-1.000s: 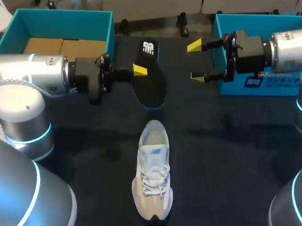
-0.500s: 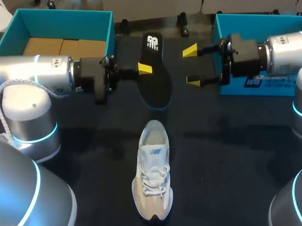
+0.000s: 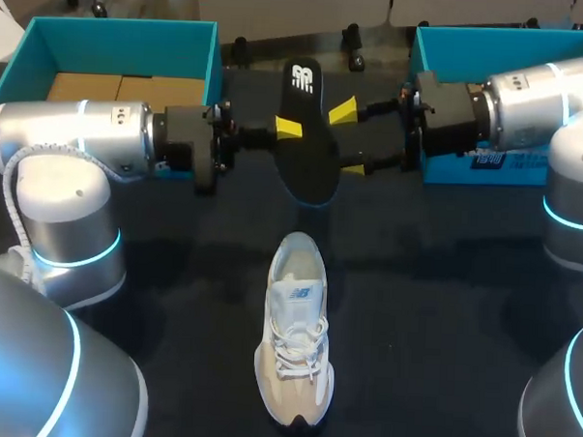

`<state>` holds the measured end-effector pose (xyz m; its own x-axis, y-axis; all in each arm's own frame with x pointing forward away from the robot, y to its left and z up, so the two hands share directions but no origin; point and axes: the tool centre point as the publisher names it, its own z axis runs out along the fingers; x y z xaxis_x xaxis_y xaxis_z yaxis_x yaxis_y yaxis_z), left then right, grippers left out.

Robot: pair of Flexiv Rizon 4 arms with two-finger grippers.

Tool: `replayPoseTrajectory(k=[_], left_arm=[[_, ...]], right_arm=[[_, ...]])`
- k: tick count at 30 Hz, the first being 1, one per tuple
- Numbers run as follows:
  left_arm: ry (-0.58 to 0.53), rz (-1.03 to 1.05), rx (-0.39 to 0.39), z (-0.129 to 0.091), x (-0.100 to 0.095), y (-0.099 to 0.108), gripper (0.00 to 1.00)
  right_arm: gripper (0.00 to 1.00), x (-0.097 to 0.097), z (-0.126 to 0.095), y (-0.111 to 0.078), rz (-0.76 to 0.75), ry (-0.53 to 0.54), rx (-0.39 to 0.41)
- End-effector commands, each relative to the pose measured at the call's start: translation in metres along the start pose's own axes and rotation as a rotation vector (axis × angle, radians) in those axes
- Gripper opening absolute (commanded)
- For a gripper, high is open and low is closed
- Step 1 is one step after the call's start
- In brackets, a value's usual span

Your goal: Take the shoe out of the shoebox, open the shoe tongue, remove and reinsert the insole, then place the shoe into the shoebox

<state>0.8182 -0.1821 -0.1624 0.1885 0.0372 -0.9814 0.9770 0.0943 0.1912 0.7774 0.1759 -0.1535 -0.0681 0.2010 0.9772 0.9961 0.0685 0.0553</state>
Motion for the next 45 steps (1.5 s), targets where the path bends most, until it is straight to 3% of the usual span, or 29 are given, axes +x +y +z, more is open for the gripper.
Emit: replayPoseTrajectory(k=[1, 4, 8, 24, 45], left_arm=[[0.000, 0.001, 0.002, 0.002, 0.000, 0.001, 0.00], [0.000, 0.001, 0.002, 0.002, 0.000, 0.001, 0.00], [0.000, 0.001, 0.002, 0.002, 0.000, 0.001, 0.00], [0.000, 0.001, 0.002, 0.002, 0.000, 0.001, 0.00], [0.000, 0.001, 0.002, 0.002, 0.000, 0.001, 0.00]], right_arm=[[0.64, -0.001, 0.009, 0.003, -0.009, -0.003, 0.015], [0.49, -0.003, 0.012, 0.001, -0.018, 0.000, 0.022], [0.44, -0.004, 0.018, -0.002, -0.033, -0.003, 0.045], [0.41, 0.000, 0.031, 0.000, -0.092, -0.026, 0.101], [0.27, -0.004, 0.039, -0.011, -0.090, -0.004, 0.044]])
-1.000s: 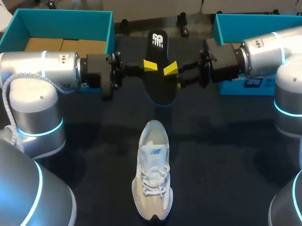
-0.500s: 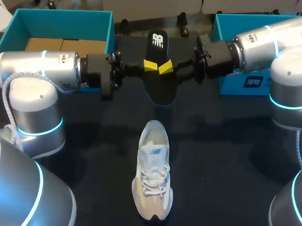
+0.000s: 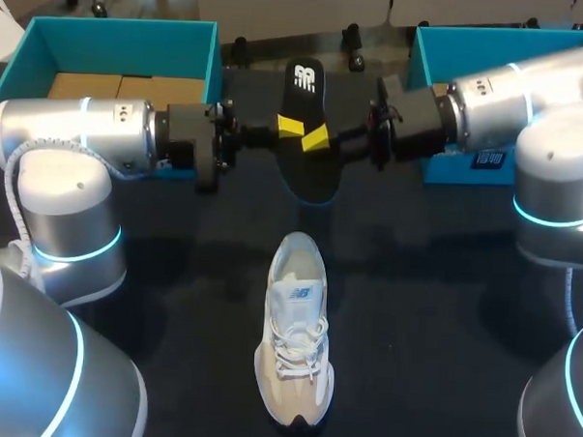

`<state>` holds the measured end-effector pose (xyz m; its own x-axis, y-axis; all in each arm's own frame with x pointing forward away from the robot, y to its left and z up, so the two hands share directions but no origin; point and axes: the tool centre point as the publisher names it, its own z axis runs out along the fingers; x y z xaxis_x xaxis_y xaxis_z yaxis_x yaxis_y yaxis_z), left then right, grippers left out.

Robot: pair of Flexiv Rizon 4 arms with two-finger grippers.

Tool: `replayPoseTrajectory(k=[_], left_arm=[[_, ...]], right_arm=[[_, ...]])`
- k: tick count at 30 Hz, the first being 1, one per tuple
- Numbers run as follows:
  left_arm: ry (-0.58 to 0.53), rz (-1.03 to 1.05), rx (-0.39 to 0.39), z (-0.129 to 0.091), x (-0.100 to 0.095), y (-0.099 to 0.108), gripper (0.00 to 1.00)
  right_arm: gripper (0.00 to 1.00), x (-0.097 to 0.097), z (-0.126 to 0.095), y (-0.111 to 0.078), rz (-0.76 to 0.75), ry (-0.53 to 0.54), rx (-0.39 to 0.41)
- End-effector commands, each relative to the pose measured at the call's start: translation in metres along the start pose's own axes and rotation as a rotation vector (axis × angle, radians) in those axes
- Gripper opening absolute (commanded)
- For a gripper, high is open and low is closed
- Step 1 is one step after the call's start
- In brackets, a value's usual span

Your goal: Take the shoe out of the shoebox, open the shoe tongue, remove and reinsert the insole, then place the shoe into the shoebox

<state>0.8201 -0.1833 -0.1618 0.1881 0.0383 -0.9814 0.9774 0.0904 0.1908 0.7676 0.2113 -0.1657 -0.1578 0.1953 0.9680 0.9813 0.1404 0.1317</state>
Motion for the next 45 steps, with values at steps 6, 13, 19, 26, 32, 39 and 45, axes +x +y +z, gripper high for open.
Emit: replayPoseTrajectory(k=[6, 13, 19, 26, 32, 39, 45], left_arm=[[-0.001, 0.001, -0.002, 0.0005, 0.0005, -0.0006, 0.00], [-0.001, 0.001, -0.002, 0.0005, 0.0005, -0.0006, 0.00], [-0.001, 0.001, -0.002, 0.0005, 0.0005, -0.0006, 0.00], [-0.001, 0.001, -0.002, 0.0005, 0.0005, -0.0006, 0.00], [-0.001, 0.001, -0.002, 0.0005, 0.0005, -0.0006, 0.00], [-0.001, 0.001, -0.002, 0.0005, 0.0005, -0.0006, 0.00], [-0.001, 0.001, -0.002, 0.0005, 0.0005, -0.0006, 0.00]], right_arm=[[0.23, 0.0002, 0.0022, -0.0029, 0.002, 0.003, -0.024], [0.13, 0.0027, 0.0007, -0.0014, 0.000, 0.005, -0.036], [0.13, 0.0027, -0.0003, -0.0013, -0.001, 0.002, -0.037], [0.17, 0.0015, 0.0008, 0.0016, -0.001, 0.005, -0.032], [0.20, 0.0003, 0.0003, 0.0018, 0.001, 0.008, -0.033], [0.12, -0.0018, -0.0009, -0.0007, 0.007, 0.012, -0.042], [0.00, -0.0022, -0.0007, -0.0003, 0.004, 0.013, -0.045]])
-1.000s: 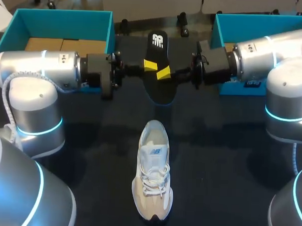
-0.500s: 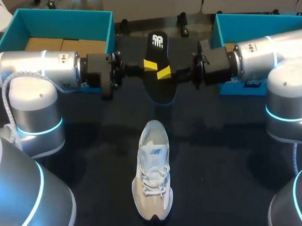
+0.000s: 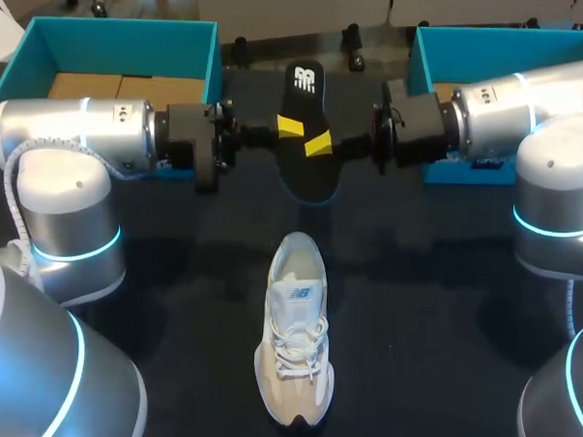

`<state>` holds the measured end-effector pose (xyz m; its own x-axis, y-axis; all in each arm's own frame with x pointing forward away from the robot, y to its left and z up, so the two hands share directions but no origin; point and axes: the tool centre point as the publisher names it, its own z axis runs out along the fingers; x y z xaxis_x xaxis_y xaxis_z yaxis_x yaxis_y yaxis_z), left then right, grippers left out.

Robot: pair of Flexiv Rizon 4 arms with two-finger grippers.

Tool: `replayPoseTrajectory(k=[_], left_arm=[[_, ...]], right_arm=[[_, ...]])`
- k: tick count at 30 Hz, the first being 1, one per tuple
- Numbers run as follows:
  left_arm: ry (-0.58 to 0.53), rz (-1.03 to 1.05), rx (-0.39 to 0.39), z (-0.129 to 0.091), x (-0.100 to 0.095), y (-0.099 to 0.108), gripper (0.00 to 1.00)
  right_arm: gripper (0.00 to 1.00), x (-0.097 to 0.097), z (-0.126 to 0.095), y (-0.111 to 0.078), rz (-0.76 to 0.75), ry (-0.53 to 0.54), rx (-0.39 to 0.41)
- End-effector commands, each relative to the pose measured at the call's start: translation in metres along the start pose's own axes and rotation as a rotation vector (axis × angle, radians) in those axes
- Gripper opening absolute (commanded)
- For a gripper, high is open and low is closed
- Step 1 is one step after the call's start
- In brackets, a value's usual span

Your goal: Take the shoe out of the shoebox, open the shoe tongue, remove and reinsert the insole, then place the shoe into the shoebox

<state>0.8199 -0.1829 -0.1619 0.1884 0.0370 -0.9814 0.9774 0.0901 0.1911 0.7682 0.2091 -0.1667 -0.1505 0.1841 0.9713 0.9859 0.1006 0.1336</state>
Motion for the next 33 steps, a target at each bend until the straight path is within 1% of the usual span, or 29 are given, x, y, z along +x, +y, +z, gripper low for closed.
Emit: replayPoseTrajectory(k=[1, 6, 7, 8, 9, 10, 13, 17, 19, 23, 29, 30, 31, 33], left_arm=[[0.000, 0.001, -0.003, 0.001, 0.000, 0.000, 0.00], [0.000, 0.001, 0.000, 0.000, 0.000, -0.001, 0.00], [0.000, 0.001, 0.003, -0.001, -0.001, -0.001, 0.16], [0.002, 0.001, 0.008, -0.002, -0.002, -0.002, 0.42], [0.004, 0.000, 0.015, -0.004, -0.003, -0.003, 0.98], [0.005, 0.000, 0.018, -0.007, -0.005, -0.004, 1.00], [0.024, -0.003, 0.031, -0.016, -0.007, -0.006, 1.00], [0.088, -0.021, 0.044, -0.029, -0.005, -0.008, 1.00], [0.136, -0.064, 0.055, -0.038, -0.003, -0.009, 1.00], [0.276, -0.142, 0.064, -0.051, 0.006, -0.011, 1.00], [0.430, -0.287, 0.090, -0.071, 0.015, -0.021, 1.00], [0.445, -0.273, 0.087, -0.074, 0.016, -0.024, 1.00], [0.444, -0.203, 0.068, -0.078, 0.016, -0.026, 1.00], [0.444, -0.203, 0.068, -0.078, 0.016, -0.026, 1.00]], right_arm=[[0.00, -0.001, 0.001, 0.000, -0.007, 0.002, -0.008], [0.00, -0.002, 0.002, 0.001, -0.018, 0.003, -0.011], [0.00, -0.002, 0.002, 0.002, -0.022, 0.005, -0.013], [0.00, -0.003, 0.002, 0.002, -0.025, 0.007, -0.017], [0.00, -0.004, 0.002, 0.002, -0.026, 0.008, -0.018], [0.00, -0.004, 0.002, 0.002, -0.030, 0.009, -0.022], [0.00, -0.008, 0.000, 0.001, -0.044, 0.013, -0.032], [0.00, -0.011, -0.003, 0.001, -0.073, 0.013, -0.047], [0.00, -0.013, -0.005, 0.002, -0.091, 0.005, -0.055], [0.00, -0.014, -0.010, 0.002, -0.125, -0.011, -0.068], [0.00, -0.019, -0.014, 0.007, -0.169, -0.040, -0.053], [0.00, -0.020, -0.015, 0.009, -0.174, -0.048, -0.057], [0.00, -0.022, -0.016, 0.010, -0.175, -0.053, -0.062], [0.00, -0.023, -0.017, 0.012, -0.182, -0.056, -0.060]])
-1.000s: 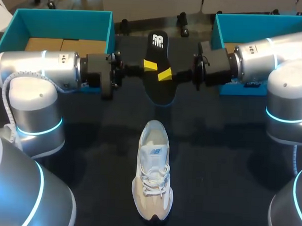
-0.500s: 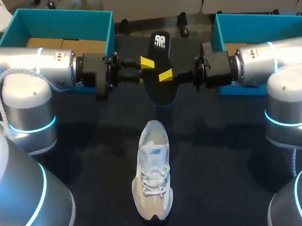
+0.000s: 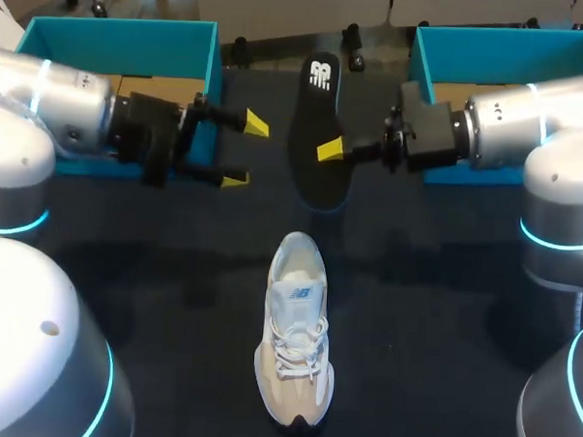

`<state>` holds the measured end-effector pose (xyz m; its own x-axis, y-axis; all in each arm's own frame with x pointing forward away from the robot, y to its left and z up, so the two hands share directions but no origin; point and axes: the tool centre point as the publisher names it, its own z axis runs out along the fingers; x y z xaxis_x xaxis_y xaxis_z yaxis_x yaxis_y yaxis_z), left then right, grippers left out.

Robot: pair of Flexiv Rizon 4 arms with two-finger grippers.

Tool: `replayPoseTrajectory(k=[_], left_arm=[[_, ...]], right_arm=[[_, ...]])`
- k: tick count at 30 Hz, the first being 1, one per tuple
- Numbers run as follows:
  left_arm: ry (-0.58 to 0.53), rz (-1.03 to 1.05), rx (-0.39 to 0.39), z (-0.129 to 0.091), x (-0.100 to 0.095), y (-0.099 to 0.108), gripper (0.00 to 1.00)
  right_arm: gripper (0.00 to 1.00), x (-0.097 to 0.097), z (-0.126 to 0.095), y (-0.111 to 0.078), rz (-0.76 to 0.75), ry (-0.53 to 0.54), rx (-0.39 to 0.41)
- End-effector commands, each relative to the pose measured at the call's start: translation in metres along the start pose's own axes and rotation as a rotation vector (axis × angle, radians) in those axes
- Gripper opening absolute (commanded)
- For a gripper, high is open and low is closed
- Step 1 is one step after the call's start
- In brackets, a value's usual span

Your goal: Take the shoe out of the shoebox, open the shoe tongue, remove and reinsert the insole, then place the shoe into the shoebox

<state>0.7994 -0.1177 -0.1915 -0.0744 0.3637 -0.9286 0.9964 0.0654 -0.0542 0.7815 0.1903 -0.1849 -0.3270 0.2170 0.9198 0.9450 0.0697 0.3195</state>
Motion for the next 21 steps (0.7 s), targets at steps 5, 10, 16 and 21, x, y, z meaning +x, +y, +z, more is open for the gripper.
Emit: replayPoseTrajectory(k=[5, 10, 16, 21], left_arm=[[0.090, 0.027, -0.023, -0.014, -0.005, -0.009, 1.00], [0.090, 0.027, -0.023, -0.014, -0.005, -0.009, 1.00], [0.183, -0.071, -0.093, -0.013, 0.002, -0.015, 1.00], [0.355, -0.273, -0.159, -0.012, 0.020, -0.019, 1.00]], right_arm=[[0.00, -0.001, -0.001, 0.003, -0.002, -0.006, 0.009], [0.00, -0.001, -0.001, 0.003, -0.002, -0.006, 0.009], [0.00, -0.002, -0.002, 0.003, -0.003, -0.006, 0.011], [0.00, -0.012, -0.009, -0.003, -0.050, 0.012, -0.020]])
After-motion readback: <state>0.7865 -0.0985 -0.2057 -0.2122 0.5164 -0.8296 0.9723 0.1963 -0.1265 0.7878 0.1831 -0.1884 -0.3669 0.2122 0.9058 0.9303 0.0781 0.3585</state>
